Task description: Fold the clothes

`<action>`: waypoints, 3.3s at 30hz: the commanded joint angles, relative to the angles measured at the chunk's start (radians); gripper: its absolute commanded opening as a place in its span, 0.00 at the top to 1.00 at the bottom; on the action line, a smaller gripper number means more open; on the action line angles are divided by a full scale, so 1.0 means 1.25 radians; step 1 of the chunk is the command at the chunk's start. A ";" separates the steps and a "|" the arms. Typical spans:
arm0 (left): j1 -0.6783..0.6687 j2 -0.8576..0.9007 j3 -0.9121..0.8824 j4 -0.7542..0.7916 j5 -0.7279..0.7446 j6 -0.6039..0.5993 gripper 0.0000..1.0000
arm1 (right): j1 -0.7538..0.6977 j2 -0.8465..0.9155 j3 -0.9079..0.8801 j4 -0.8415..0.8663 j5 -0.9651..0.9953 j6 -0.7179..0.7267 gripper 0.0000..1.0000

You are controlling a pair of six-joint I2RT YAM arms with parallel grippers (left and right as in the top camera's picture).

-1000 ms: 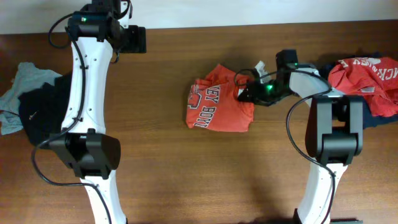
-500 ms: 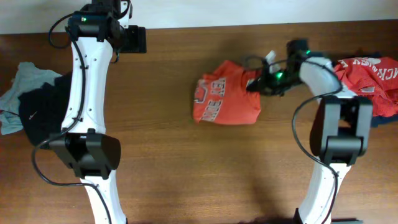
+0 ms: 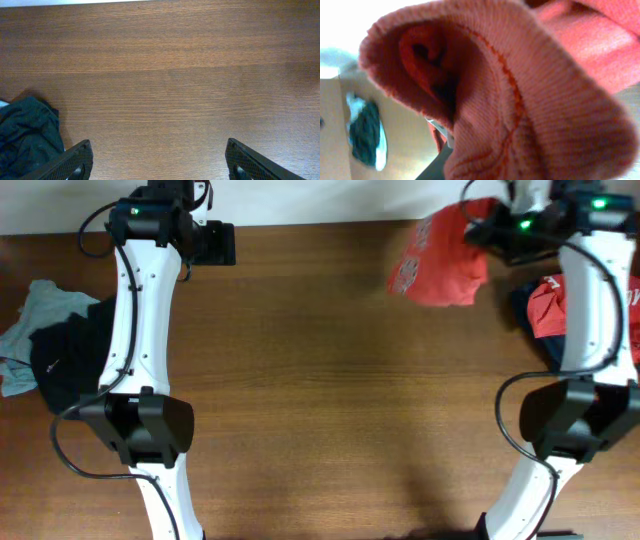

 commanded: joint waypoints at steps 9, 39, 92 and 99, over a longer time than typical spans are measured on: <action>0.002 0.007 -0.001 -0.003 0.004 0.015 0.16 | -0.207 -0.025 0.055 0.006 0.054 0.156 0.96; -0.025 0.007 -0.001 0.016 0.003 0.015 0.16 | -0.481 0.121 -0.016 0.073 0.026 0.150 0.96; -0.027 0.007 -0.001 0.051 0.017 0.016 0.16 | -0.442 0.168 -0.018 0.096 0.261 0.016 0.96; -0.027 0.007 -0.001 0.052 0.017 0.016 0.16 | -0.469 0.237 -0.032 0.086 0.264 0.015 0.96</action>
